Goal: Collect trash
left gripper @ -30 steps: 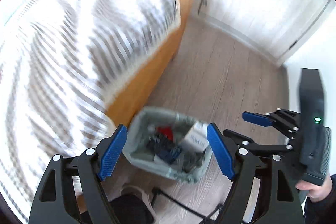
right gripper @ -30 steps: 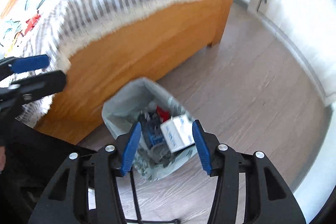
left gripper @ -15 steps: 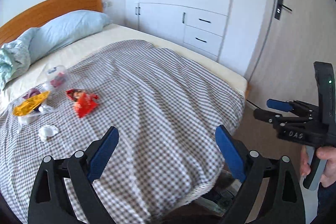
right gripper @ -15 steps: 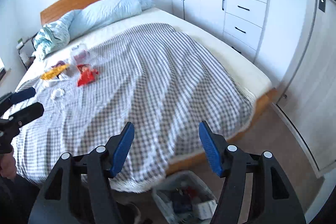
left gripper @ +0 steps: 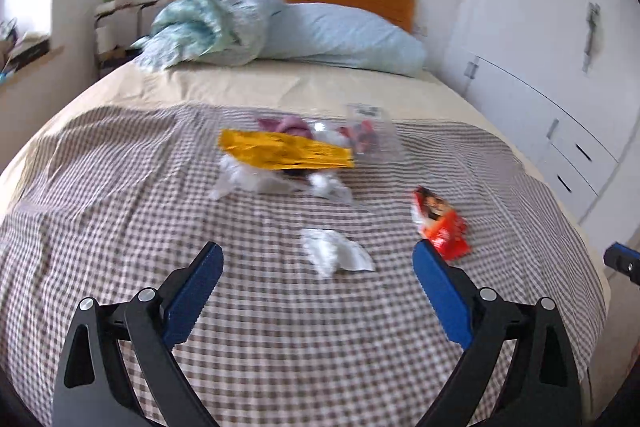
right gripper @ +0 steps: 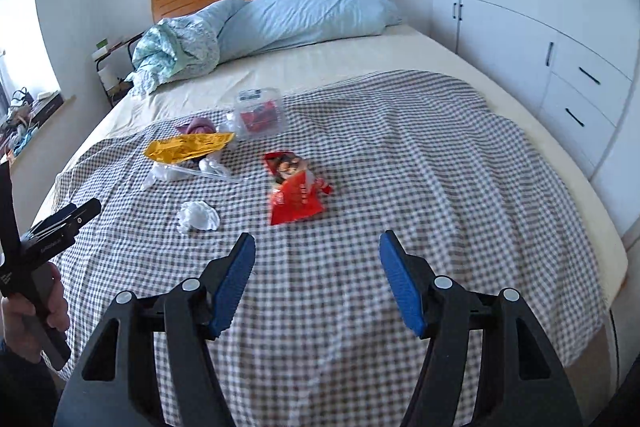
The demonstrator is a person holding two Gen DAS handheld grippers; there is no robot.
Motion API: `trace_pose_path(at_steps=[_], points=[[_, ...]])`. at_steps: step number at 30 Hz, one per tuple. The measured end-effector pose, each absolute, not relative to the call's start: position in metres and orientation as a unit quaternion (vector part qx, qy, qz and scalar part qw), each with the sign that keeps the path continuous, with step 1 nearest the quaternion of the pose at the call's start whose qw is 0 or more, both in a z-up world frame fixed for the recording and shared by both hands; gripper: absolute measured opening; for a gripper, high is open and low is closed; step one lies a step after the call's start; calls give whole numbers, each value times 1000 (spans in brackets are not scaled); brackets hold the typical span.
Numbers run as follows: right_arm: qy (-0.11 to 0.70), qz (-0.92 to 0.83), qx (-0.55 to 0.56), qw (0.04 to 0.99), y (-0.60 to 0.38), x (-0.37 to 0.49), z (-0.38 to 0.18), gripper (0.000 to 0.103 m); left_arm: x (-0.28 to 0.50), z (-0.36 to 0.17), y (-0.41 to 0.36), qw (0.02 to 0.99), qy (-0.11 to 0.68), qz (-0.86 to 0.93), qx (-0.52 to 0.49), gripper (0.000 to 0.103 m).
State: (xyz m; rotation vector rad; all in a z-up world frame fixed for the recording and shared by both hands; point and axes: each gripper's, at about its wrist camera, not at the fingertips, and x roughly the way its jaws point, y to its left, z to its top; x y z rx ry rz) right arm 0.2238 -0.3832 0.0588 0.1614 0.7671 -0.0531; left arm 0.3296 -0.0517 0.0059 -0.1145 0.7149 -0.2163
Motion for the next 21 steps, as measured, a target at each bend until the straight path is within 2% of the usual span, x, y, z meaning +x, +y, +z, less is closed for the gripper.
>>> trace_pose_path(at_steps=[7, 11, 16, 19, 21], points=[[407, 62, 110, 905, -329, 347, 30, 63, 386, -22, 5, 913, 378, -85, -126, 92], [444, 75, 153, 880, -315, 428, -1, 63, 393, -36, 19, 898, 412, -58, -140, 92], [466, 81, 206, 857, -308, 506, -41, 61, 392, -36, 28, 899, 402, -71, -159, 92], [477, 84, 247, 839, -306, 539, -63, 54, 392, -35, 39, 898, 395, -74, -181, 92], [491, 75, 241, 834, -300, 552, -73, 44, 393, -35, 46, 896, 394, -67, -193, 92]])
